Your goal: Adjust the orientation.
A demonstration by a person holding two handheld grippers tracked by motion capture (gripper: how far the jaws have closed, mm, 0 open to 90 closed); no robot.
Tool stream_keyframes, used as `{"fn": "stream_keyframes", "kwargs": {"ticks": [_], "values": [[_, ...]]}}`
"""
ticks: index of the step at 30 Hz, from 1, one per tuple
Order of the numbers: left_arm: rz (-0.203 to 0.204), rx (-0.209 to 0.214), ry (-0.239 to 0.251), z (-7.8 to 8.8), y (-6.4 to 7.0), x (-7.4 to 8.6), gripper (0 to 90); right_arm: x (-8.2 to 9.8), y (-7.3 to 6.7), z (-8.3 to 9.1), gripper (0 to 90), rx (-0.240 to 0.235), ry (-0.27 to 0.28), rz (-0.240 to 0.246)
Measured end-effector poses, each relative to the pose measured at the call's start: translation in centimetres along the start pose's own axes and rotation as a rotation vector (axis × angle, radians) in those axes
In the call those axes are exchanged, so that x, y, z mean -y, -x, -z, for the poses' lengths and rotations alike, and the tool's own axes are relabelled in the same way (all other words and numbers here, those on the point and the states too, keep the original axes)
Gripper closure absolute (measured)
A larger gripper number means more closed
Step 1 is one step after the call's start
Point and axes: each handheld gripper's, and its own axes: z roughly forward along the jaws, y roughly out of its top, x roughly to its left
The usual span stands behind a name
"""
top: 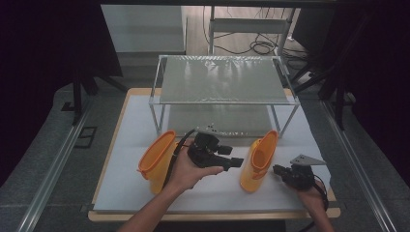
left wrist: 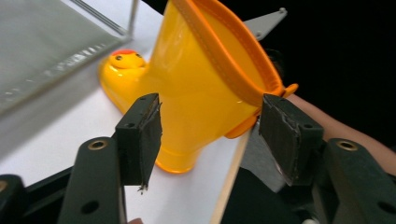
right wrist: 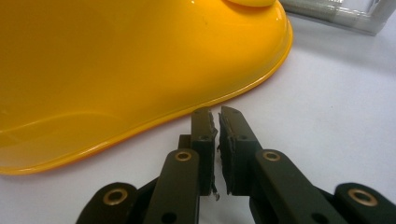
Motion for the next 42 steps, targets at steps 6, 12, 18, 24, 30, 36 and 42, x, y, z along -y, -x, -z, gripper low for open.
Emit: {"fn": "stream_keyframes", "kwargs": {"ticks": [6,12,18,24,30,36,42], "values": [[0.013,0.044,-0.035,0.1,-0.5,-1.6,39.4,0.0,0.0,0.0,82.8,0.001,-0.003,0.001],[0.001,0.052,-0.098,-0.5,-0.5,-2.9,40.4,0.1,0.0,-0.1,82.3,0.003,-0.007,0.004],[-0.005,0.068,-0.173,-1.6,0.1,-4.7,40.1,0.1,0.0,-0.1,81.9,0.005,-0.007,0.004],[-0.009,0.075,-0.220,-2.5,0.5,-6.4,40.1,0.1,0.0,0.0,81.7,0.005,-0.007,-0.004],[0.003,0.042,-0.282,-4.1,0.8,-8.0,40.1,0.2,0.1,0.0,81.2,0.007,-0.008,0.002],[0.010,0.008,-0.343,-5.6,0.7,-8.9,41.5,0.2,0.2,0.0,80.8,0.008,-0.010,0.002],[0.025,-0.021,-0.370,-6.3,0.2,-9.3,45.7,0.2,0.2,0.0,80.3,0.010,-0.009,0.000]]}}
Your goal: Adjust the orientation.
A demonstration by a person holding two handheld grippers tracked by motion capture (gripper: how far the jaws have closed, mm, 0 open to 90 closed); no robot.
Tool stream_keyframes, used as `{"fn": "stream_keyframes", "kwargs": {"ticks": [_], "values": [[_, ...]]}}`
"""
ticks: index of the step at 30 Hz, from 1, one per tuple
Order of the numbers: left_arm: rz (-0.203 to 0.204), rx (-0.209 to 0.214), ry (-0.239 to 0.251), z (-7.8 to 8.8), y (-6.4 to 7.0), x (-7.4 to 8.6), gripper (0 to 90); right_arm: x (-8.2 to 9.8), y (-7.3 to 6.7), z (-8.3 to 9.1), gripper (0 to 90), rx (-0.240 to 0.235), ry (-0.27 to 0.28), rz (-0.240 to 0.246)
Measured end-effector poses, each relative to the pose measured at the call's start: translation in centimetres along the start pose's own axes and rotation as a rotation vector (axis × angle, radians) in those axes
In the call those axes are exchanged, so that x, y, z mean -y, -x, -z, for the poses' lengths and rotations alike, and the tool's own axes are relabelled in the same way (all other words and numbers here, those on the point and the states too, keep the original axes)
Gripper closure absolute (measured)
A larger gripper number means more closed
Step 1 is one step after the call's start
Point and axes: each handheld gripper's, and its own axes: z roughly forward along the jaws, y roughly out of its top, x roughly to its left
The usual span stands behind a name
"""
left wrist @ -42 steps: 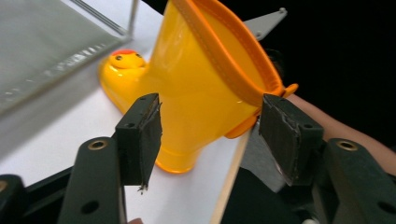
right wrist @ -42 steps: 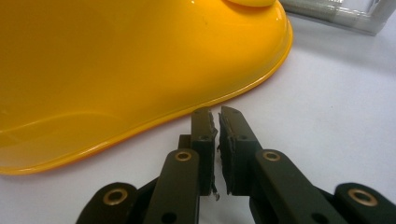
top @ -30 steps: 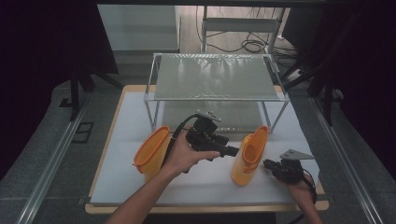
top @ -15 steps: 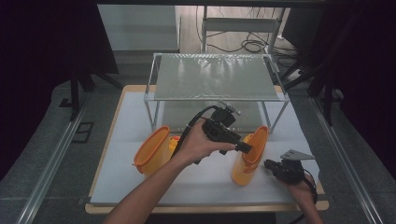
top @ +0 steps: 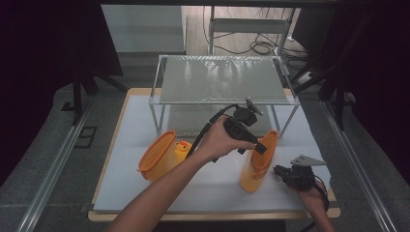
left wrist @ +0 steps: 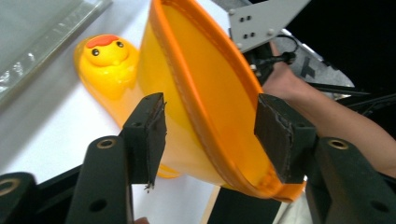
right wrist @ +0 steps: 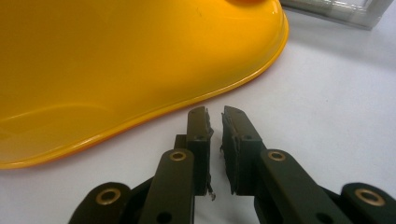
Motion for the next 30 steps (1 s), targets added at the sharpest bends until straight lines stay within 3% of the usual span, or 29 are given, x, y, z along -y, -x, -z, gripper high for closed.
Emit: {"fn": "stream_keyframes", "kwargs": {"ticks": [5,8,13,17,22,25,30], "values": [[0.020,-0.012,-0.017,-0.7,-0.5,-0.4,49.2,0.0,0.1,0.0,80.0,0.002,0.000,-0.001],[0.031,-0.044,-0.045,-1.4,-0.7,-0.8,54.0,0.0,0.1,-0.1,79.5,0.003,-0.001,-0.001],[0.039,-0.050,-0.094,-2.6,-0.9,-1.3,57.9,0.1,0.1,-0.1,79.2,0.006,-0.003,0.000],[0.041,-0.058,-0.119,-3.5,-0.9,-1.5,70.6,0.1,0.2,0.0,78.9,0.007,-0.001,-0.002],[0.047,-0.084,-0.119,-3.4,-1.2,-1.5,85.5,0.2,0.3,0.0,78.6,0.007,-0.001,-0.002],[0.057,-0.095,-0.114,-2.9,-1.5,-1.4,86.2,0.2,0.3,0.0,78.6,0.007,0.000,-0.003],[0.087,-0.068,-0.083,-1.3,-1.8,-1.1,86.6,0.2,0.3,0.1,78.5,0.008,0.001,-0.004]]}}
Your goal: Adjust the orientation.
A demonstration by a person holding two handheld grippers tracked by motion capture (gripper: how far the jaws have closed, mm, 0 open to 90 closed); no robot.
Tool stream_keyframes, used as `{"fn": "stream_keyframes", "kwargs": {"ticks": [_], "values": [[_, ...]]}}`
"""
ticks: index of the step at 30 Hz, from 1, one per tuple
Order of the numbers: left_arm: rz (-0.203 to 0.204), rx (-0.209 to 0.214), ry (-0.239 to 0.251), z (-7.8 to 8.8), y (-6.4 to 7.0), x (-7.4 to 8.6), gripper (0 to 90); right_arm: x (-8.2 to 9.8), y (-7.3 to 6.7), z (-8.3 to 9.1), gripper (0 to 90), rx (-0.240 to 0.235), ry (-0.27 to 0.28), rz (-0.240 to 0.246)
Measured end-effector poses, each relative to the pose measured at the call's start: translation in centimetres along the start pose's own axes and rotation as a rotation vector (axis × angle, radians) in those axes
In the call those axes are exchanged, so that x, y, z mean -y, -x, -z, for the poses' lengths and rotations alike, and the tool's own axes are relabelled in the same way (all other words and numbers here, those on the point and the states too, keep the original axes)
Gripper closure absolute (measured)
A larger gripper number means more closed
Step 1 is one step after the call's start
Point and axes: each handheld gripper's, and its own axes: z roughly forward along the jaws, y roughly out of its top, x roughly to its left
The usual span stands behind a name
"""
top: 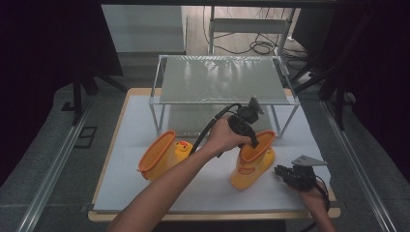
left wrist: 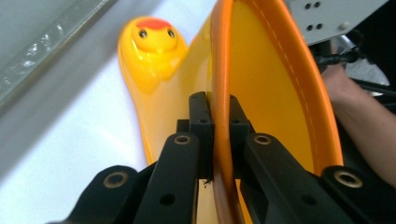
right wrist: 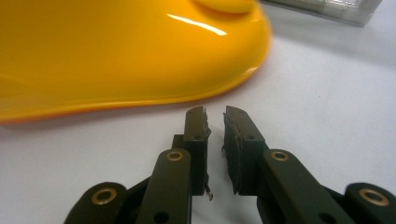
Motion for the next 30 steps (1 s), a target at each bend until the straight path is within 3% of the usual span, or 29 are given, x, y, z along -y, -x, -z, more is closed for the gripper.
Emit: {"fn": "stream_keyframes", "kwargs": {"ticks": [4,6,13,30], "values": [[0.003,0.005,0.016,2.0,-0.1,0.9,86.6,0.0,0.0,0.1,78.6,0.001,0.002,-0.002],[0.001,-0.001,0.037,3.7,-0.1,2.2,86.5,0.0,-0.1,0.1,78.6,-0.001,0.005,-0.001],[-0.007,-0.034,0.054,6.3,-0.6,4.7,86.5,-0.1,-0.3,0.1,78.4,-0.001,0.006,-0.002],[0.007,-0.078,0.082,8.6,-2.1,9.3,86.5,0.0,-0.3,0.0,78.4,0.001,0.000,-0.010]]}}
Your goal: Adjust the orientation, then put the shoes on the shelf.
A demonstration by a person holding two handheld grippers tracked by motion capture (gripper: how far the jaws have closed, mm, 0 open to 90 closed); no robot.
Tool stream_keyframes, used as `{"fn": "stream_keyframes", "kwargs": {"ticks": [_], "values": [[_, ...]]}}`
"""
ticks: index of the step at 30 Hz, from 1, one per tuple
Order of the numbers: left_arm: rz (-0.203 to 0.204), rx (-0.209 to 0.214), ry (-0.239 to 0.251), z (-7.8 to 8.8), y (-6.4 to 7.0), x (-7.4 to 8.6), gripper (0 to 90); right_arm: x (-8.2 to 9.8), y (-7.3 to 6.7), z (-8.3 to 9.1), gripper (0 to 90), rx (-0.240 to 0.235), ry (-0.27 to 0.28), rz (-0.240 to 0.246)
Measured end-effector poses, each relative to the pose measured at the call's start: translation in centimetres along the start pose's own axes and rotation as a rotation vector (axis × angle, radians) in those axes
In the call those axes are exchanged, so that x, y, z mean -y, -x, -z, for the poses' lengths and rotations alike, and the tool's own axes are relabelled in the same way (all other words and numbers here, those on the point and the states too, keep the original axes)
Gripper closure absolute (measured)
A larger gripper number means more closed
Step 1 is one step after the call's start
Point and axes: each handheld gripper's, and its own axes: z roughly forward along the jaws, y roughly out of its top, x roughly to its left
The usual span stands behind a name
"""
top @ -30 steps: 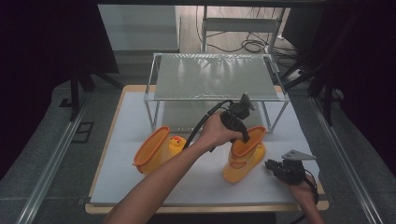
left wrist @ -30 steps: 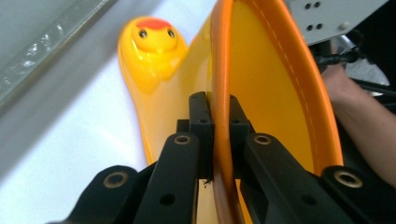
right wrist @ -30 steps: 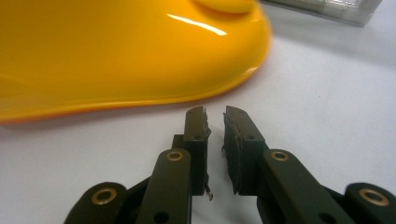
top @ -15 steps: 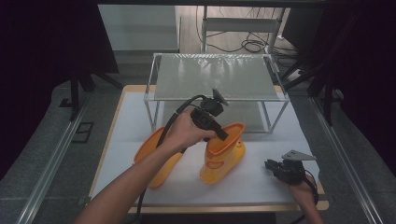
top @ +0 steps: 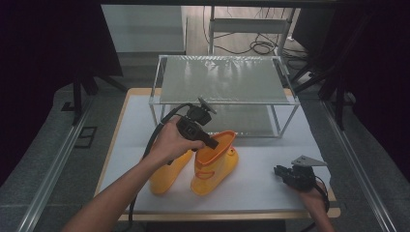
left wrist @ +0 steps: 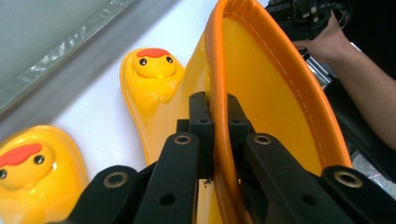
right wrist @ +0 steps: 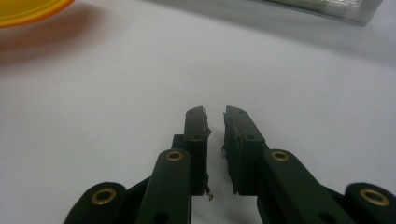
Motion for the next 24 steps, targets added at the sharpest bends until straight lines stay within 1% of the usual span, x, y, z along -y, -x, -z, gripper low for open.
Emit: {"fn": "stream_keyframes", "kwargs": {"ticks": [2,3,9,11,16,18,24], "values": [[-0.005,-0.006,-0.002,0.1,-0.1,0.2,86.4,0.0,0.0,0.0,78.5,0.000,0.001,0.001],[-0.001,-0.004,0.002,0.4,-0.4,0.5,86.5,0.0,0.0,0.0,78.5,0.001,0.001,-0.001],[0.004,-0.011,0.013,0.7,-0.7,1.0,86.4,0.0,0.0,-0.1,78.4,0.002,0.001,0.002],[0.004,-0.010,0.018,1.0,-0.7,1.3,86.4,0.0,0.0,-0.1,78.5,0.003,0.003,0.000],[0.002,-0.024,0.032,1.7,-0.5,1.6,86.4,-0.1,-0.1,0.0,78.4,0.004,0.006,-0.001],[0.004,-0.032,0.035,2.1,-0.7,1.9,86.4,-0.2,-0.1,0.0,78.4,0.003,0.006,0.000],[0.010,-0.045,0.036,2.4,-1.0,2.6,86.4,-0.1,-0.1,-0.1,78.4,0.002,0.003,0.001]]}}
